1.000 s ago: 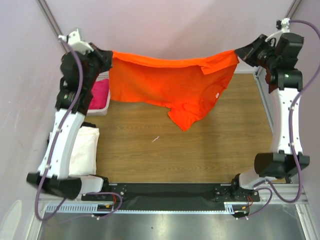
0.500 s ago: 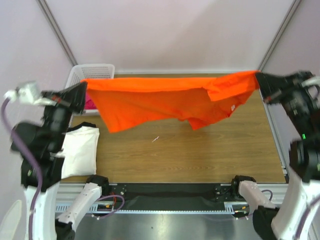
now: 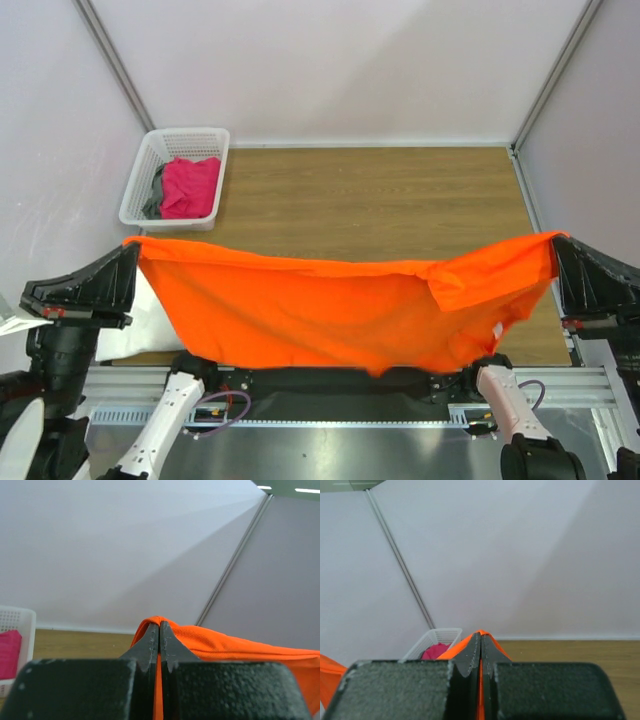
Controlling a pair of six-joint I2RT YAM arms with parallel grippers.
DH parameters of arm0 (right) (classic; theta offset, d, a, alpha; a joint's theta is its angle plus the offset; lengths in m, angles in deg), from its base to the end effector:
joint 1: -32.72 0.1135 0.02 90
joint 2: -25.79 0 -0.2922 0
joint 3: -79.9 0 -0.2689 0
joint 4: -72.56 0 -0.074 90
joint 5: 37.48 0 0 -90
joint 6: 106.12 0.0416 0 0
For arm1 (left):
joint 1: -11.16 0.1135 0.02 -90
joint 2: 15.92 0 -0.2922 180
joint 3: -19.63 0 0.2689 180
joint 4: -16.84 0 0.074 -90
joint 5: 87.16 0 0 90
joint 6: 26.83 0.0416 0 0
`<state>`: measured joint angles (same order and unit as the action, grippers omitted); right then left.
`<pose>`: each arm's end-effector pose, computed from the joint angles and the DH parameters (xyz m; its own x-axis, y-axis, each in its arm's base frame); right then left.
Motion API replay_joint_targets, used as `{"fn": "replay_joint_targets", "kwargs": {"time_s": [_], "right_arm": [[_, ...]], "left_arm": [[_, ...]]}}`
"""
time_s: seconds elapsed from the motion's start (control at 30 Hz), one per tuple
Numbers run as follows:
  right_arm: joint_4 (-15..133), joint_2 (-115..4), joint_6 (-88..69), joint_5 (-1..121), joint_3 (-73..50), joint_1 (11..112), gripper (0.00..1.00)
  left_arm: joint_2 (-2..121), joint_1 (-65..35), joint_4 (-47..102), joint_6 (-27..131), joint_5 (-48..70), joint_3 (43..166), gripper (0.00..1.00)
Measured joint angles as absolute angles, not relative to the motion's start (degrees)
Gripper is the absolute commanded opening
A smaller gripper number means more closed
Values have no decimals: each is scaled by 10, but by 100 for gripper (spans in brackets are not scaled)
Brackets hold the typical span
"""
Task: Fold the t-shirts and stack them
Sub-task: Flatten the tshirt out
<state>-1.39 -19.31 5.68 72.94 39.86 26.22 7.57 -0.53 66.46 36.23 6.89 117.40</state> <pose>-0.1012 0.0261 0.6287 0.2484 0.3220 -0.9136 -0.3339 0.9138 0.2313 -0.0693 0.0113 0.5370 0.2442 -0.5120 -0.8235 0.4213 0.8209 -0.3855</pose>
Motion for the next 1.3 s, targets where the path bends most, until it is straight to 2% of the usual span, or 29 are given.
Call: {"fn": "replay_joint_targets", "kwargs": {"time_s": [0.07,0.13,0.37,0.5,0.83,1.03,1.3], "right_arm": [[-22,-188,56,726,389,262,0],[-13,-172,56,725,319,262,0],[56,-205,58,722,39,262,0],[134,-243,60,719,-68,262,0],[368,-412,77,713,-249,262,0],[437,-583,78,718,-241,262,0],[464,-781,75,749,-81,263,0]], "left_arm": [[74,-5,679,358,64,1172,0],[70,-5,682,351,58,1150,0],[98,-5,593,324,44,922,0],[167,-5,541,316,24,826,0],[402,-4,332,317,-18,741,0],[588,-4,239,323,-32,748,0],[771,-4,203,328,-44,896,0]]}}
